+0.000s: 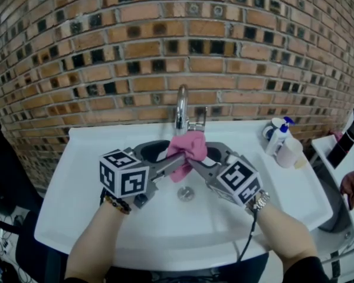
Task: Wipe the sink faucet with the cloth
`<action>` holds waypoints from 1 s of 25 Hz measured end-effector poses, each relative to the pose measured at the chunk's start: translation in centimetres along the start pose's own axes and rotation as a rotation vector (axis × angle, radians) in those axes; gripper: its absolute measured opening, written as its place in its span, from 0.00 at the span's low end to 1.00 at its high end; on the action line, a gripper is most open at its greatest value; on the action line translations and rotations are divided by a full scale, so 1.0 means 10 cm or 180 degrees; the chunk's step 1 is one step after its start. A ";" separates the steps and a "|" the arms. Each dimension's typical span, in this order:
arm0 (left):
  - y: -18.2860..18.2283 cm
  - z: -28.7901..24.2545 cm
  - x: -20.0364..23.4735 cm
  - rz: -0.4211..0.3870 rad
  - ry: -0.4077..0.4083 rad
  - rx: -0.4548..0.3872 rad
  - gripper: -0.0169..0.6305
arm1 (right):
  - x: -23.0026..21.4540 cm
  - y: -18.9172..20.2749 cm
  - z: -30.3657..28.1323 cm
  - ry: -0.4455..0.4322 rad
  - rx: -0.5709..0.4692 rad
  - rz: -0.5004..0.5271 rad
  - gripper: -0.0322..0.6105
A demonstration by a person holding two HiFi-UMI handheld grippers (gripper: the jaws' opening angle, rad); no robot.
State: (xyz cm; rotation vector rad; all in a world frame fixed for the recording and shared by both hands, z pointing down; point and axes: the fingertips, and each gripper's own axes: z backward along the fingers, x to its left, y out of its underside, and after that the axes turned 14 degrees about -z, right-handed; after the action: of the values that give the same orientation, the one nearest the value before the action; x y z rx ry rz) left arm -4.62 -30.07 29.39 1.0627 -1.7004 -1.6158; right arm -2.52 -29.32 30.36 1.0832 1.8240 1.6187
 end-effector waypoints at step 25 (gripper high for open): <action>-0.28 0.41 -0.32 -0.0204 0.0272 -0.0130 0.10 | 0.41 -0.37 0.05 0.0308 -0.0287 0.0772 0.28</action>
State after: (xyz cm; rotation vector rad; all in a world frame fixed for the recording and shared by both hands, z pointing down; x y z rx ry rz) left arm -5.90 -25.08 26.53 1.1600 -1.5863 -1.6140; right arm -5.44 -25.74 27.29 1.2441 1.7135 1.9035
